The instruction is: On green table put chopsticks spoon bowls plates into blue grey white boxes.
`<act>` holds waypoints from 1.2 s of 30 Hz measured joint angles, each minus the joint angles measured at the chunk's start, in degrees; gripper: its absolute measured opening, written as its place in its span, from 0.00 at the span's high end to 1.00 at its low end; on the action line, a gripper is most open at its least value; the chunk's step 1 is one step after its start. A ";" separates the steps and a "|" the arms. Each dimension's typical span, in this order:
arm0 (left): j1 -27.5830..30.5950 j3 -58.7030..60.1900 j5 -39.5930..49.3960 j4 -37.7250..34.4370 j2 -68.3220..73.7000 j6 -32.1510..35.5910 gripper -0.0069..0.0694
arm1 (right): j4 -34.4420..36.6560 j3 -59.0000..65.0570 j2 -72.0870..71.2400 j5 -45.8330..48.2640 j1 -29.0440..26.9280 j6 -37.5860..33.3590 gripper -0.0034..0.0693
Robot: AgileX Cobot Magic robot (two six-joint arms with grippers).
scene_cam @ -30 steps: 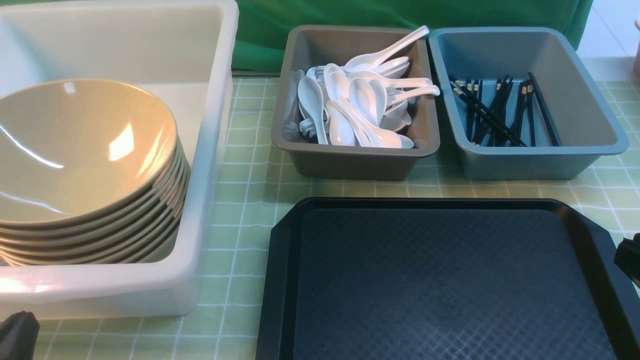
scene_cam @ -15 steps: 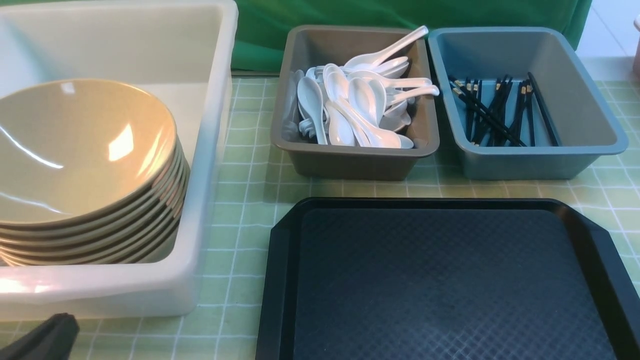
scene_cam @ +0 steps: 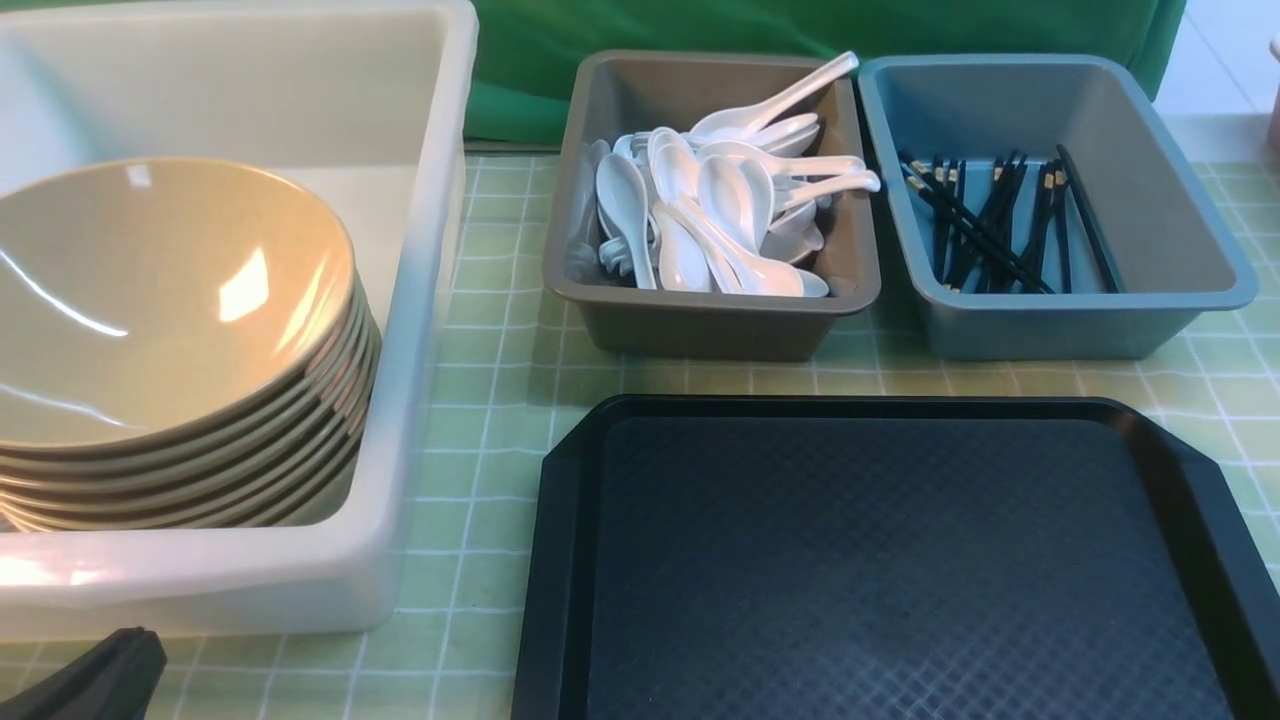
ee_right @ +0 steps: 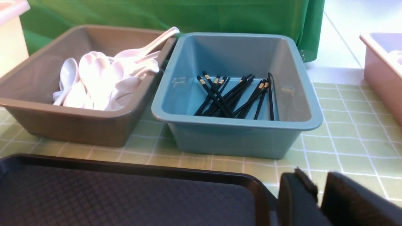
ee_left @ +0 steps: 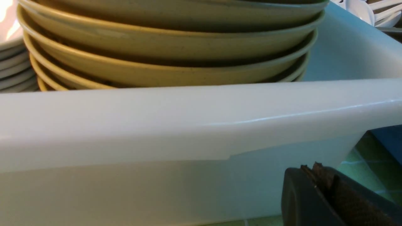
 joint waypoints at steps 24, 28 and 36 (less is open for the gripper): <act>0.00 0.00 0.00 0.00 0.00 0.00 0.91 | 5.52 17.44 -21.45 13.55 -6.77 -17.00 0.73; 0.00 0.00 0.00 0.00 0.00 0.00 0.91 | 5.52 17.84 -21.45 12.14 -6.83 -14.47 0.73; 0.00 0.00 0.00 0.00 0.00 0.00 0.91 | 5.56 18.30 -21.50 9.62 -6.93 -10.64 0.72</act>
